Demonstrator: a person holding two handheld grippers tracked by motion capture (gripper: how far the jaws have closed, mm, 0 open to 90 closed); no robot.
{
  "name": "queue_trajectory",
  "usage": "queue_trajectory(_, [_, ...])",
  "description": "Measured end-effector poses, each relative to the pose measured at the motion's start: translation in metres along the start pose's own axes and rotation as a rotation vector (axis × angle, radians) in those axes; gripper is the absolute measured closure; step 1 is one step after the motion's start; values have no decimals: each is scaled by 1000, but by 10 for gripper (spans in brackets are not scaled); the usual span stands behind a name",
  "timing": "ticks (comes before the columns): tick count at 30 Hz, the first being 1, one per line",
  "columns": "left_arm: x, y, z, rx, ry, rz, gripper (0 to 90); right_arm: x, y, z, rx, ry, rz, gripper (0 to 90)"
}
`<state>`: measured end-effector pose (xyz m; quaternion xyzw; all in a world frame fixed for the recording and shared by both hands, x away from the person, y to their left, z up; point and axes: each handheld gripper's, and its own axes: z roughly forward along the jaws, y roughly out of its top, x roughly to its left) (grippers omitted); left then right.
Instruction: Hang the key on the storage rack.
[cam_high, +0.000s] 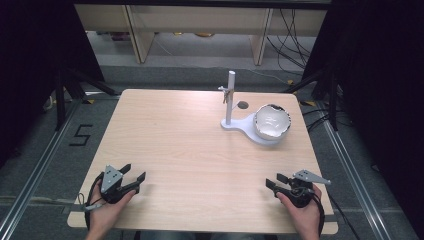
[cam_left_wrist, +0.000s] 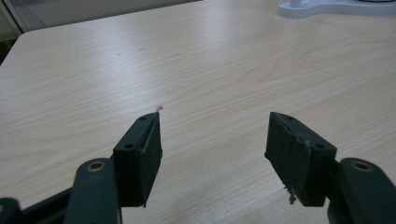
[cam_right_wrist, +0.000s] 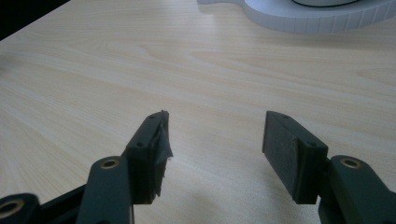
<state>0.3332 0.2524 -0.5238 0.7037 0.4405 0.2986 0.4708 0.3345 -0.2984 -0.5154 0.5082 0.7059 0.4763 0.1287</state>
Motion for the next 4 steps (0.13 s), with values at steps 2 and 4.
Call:
queue_trajectory(2, [0,0,0,7,0,-2,353,-1,0,0,-3,-2,-8,421])
queue_trajectory(4, [0,0,1,-3,-4,-19,353,0,0,0,4,-5,0,421])
